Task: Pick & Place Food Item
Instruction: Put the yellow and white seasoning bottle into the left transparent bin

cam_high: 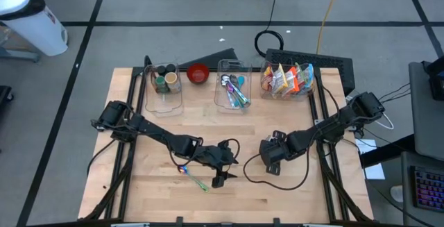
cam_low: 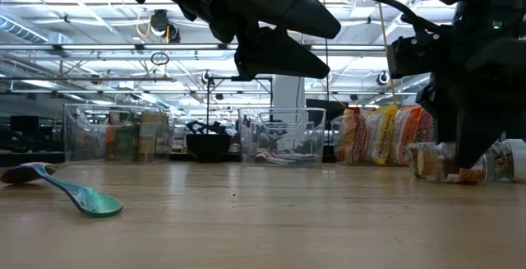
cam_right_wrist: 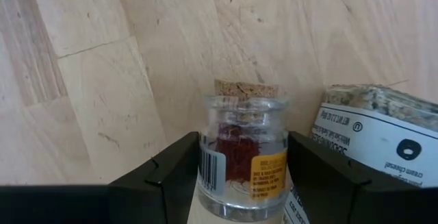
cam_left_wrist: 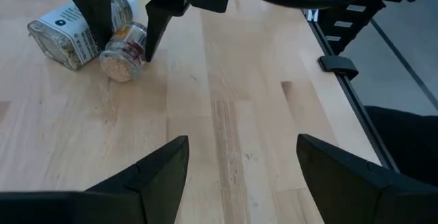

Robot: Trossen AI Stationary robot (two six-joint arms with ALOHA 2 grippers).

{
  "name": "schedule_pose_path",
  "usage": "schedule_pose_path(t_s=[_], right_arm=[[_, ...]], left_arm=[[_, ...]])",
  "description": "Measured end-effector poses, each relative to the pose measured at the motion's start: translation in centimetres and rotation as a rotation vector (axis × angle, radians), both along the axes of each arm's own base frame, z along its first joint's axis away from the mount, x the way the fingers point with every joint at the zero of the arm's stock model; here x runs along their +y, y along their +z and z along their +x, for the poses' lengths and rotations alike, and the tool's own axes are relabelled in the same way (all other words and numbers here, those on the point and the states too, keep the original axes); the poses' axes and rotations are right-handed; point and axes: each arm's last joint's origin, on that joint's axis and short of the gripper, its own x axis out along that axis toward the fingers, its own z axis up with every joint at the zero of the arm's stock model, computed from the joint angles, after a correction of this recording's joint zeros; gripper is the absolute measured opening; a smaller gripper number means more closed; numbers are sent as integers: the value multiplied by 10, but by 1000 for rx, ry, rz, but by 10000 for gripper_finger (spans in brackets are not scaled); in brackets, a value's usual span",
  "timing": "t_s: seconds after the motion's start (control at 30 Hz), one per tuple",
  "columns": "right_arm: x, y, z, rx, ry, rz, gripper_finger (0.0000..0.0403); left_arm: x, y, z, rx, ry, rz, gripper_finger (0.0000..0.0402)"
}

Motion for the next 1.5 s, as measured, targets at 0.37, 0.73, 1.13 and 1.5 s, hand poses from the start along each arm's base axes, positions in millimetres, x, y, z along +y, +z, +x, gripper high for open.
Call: schedule_pose_path(t_s=[0.37,0.73,1.13,1.5], right_arm=[[-4,-6,-2,21,15,46,203],[-9,-20,-11,53,10,56,200],[-6,-20,-5,-28,79,70,184],[-2,-13,12,-253,170,21,184]], left_arm=[[0,0,0,8,9,-16,280],[0,-1,0,16,13,-19,280],[0,-1,0,14,12,-18,280],[14,20,-3,-26,23,2,280]])
